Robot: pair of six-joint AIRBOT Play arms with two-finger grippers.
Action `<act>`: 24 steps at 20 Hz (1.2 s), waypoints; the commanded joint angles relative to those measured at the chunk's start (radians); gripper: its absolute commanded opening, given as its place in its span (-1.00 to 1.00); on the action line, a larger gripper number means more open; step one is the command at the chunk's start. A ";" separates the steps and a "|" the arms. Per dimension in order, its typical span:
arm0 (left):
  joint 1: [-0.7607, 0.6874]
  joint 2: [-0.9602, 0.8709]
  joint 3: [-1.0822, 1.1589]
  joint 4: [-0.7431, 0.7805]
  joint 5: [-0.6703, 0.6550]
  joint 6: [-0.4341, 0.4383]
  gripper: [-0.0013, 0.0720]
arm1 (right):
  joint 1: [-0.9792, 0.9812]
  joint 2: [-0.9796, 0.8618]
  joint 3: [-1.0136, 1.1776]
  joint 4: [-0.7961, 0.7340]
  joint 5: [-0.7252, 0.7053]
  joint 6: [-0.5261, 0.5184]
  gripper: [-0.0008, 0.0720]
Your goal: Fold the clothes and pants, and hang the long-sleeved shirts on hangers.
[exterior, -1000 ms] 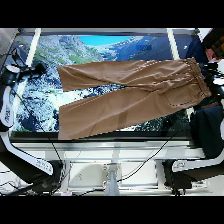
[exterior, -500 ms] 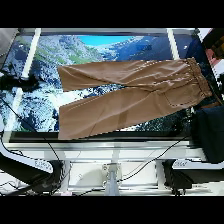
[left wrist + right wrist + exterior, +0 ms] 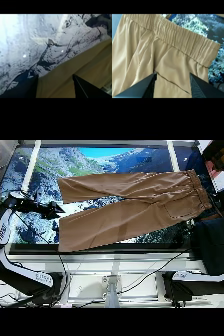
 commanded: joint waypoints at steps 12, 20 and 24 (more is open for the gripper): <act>0.058 0.127 -0.002 0.221 -0.036 -0.038 0.41 | -0.001 0.008 0.001 0.000 0.032 -0.001 0.36; 0.008 0.126 -0.174 0.129 0.017 -0.038 0.41 | -0.001 0.008 0.001 0.000 0.050 -0.001 0.36; -0.022 0.126 -0.179 0.080 0.232 -0.077 0.08 | -0.001 0.008 0.000 0.000 0.055 0.000 0.36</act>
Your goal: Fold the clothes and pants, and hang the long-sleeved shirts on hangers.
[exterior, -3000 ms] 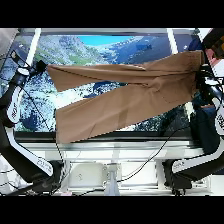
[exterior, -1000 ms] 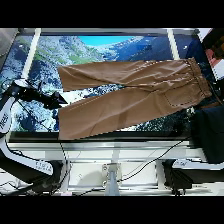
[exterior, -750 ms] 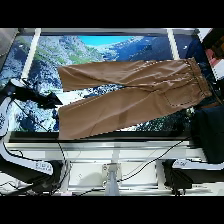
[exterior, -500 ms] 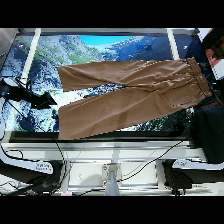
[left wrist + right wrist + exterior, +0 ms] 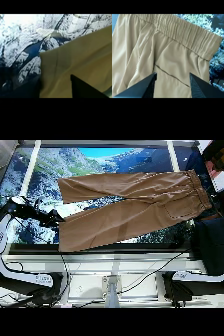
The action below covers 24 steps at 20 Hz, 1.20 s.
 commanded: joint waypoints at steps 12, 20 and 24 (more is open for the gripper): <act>-0.089 0.002 -0.012 -0.185 0.717 -0.078 -0.92 | -0.001 0.001 0.000 -0.001 0.023 0.000 0.36; 0.014 0.011 0.010 -0.185 0.779 -0.077 -0.92 | -0.001 0.000 -0.005 -0.066 0.171 -0.147 0.08; 0.043 0.018 0.102 -0.166 0.773 -0.073 -0.92 | -0.001 0.000 -0.005 -0.067 0.259 -0.211 0.04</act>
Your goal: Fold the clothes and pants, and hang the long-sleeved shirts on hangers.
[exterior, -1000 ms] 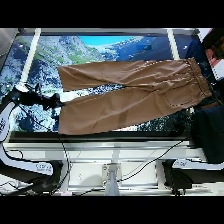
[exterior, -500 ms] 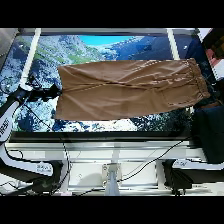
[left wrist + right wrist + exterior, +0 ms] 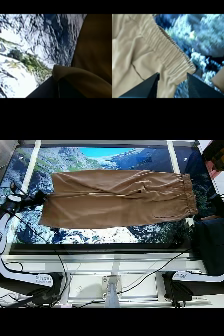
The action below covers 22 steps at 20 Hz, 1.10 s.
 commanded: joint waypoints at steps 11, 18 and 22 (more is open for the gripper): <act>0.055 0.006 0.069 0.084 -0.153 0.003 0.94 | -0.001 0.002 0.005 0.071 0.016 -0.060 0.05; 0.189 0.076 0.067 0.111 -0.427 0.004 0.91 | -0.002 -0.041 -0.015 0.028 0.165 -0.088 0.06; 0.276 0.241 -0.027 0.176 -0.480 0.044 0.91 | -0.002 0.002 -0.158 0.037 0.126 -0.105 0.06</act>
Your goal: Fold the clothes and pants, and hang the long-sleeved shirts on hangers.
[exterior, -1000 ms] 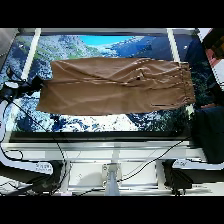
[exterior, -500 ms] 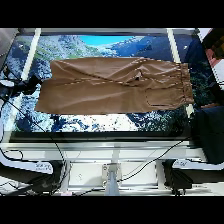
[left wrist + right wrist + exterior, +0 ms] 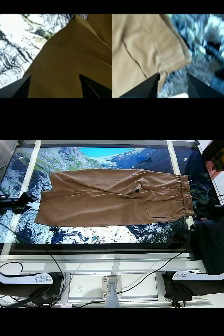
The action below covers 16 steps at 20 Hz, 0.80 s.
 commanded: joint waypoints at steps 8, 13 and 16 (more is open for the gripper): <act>0.100 0.377 -0.402 0.069 -0.010 0.018 0.91 | 0.000 0.324 -0.486 0.283 -0.478 0.064 0.33; 0.100 0.371 -0.455 0.039 -0.010 0.018 0.91 | 0.000 0.230 -0.517 0.498 -0.550 0.060 0.55; 0.100 0.371 -0.455 0.035 -0.010 0.018 0.91 | 0.001 0.166 -0.517 0.573 -0.576 0.056 0.55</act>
